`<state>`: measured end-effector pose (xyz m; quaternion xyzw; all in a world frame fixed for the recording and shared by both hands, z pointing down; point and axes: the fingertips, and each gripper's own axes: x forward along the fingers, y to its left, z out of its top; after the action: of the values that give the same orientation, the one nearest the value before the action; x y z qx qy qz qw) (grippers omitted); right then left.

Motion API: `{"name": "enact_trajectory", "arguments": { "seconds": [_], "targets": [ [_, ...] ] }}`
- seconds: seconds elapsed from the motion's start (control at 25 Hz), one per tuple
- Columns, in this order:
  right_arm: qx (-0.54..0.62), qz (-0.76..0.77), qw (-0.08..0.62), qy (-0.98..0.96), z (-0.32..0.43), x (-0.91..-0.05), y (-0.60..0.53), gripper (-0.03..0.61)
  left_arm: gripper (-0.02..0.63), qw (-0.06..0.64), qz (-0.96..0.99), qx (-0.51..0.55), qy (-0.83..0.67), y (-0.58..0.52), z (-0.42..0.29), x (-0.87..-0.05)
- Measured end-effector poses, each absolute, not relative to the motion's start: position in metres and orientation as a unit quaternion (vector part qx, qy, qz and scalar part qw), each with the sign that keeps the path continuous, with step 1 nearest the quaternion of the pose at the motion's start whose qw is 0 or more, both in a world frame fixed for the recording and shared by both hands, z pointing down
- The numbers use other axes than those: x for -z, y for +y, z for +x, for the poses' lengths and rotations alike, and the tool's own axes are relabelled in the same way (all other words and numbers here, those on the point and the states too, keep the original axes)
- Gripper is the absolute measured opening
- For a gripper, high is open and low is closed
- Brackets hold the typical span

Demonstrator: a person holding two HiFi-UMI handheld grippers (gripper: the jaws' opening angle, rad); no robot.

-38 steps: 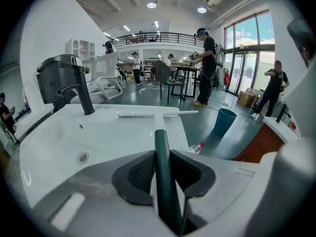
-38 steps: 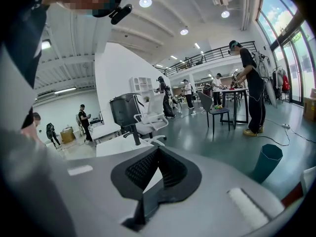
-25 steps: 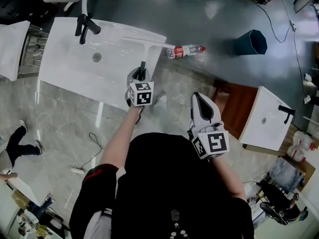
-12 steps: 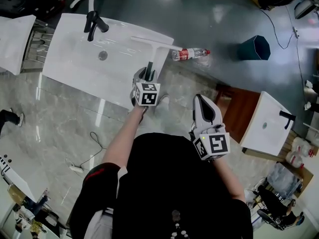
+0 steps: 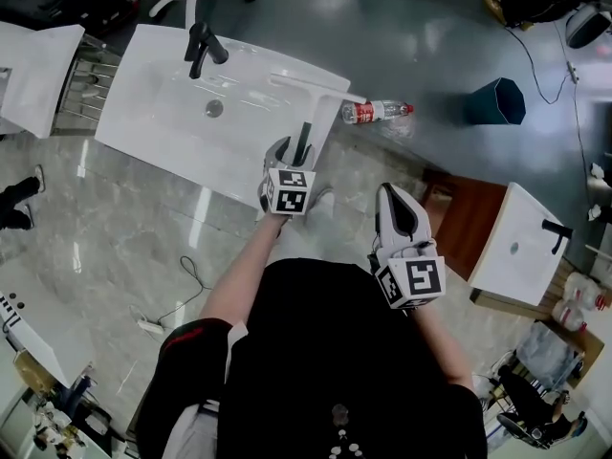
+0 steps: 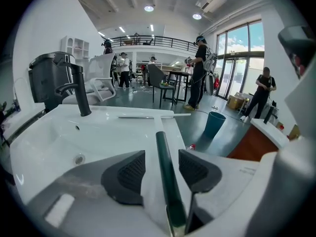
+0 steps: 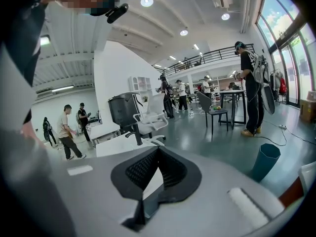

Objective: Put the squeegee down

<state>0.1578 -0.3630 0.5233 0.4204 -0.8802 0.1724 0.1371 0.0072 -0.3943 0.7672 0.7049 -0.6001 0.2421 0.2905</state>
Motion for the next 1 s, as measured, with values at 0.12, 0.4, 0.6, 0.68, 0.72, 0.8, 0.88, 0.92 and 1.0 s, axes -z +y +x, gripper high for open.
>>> {"name": "enact_trajectory", "arguments": {
  "seconds": [0.12, 0.4, 0.6, 0.68, 0.72, 0.8, 0.88, 0.92, 1.0],
  "targets": [
    [-0.172, 0.422, 0.133, -0.88, 0.148, -0.52, -0.359, 0.002, 0.215, 0.289, 0.711, -0.228, -0.599, -0.389, 0.001, -0.751],
    [-0.166, 0.426, 0.117, -0.882, 0.112, -0.509, -0.339, 0.002, 0.145, 0.261, 0.73, -0.22, -0.593, -0.368, -0.027, -0.718],
    [-0.159, 0.432, 0.104, -0.881, 0.091, -0.5, -0.321, 0.002, 0.097, 0.239, 0.737, -0.214, -0.595, -0.35, -0.05, -0.696],
    [-0.159, 0.437, 0.097, -0.88, 0.082, -0.497, -0.313, 0.002, 0.054, 0.229, 0.74, -0.209, -0.596, -0.342, -0.059, -0.687],
    [-0.16, 0.439, 0.094, -0.879, 0.078, -0.496, -0.308, 0.002, 0.037, 0.222, 0.742, -0.208, -0.597, -0.337, -0.063, -0.682],
    [-0.159, 0.443, 0.089, -0.878, 0.07, -0.492, -0.299, 0.002, 0.002, 0.208, 0.745, -0.205, -0.6, -0.329, -0.072, -0.67],
    [-0.155, 0.447, 0.083, -0.877, 0.061, -0.488, -0.287, 0.002, 0.002, 0.198, 0.75, -0.2, -0.598, -0.32, -0.08, -0.659],
    [-0.152, 0.449, 0.079, -0.877, 0.057, -0.485, -0.281, 0.002, 0.002, 0.193, 0.754, -0.197, -0.596, -0.315, -0.084, -0.652],
    [-0.145, 0.455, 0.071, -0.876, 0.05, -0.478, -0.27, 0.002, 0.002, 0.181, 0.762, -0.191, -0.592, -0.305, -0.089, -0.639]
  ]
}}
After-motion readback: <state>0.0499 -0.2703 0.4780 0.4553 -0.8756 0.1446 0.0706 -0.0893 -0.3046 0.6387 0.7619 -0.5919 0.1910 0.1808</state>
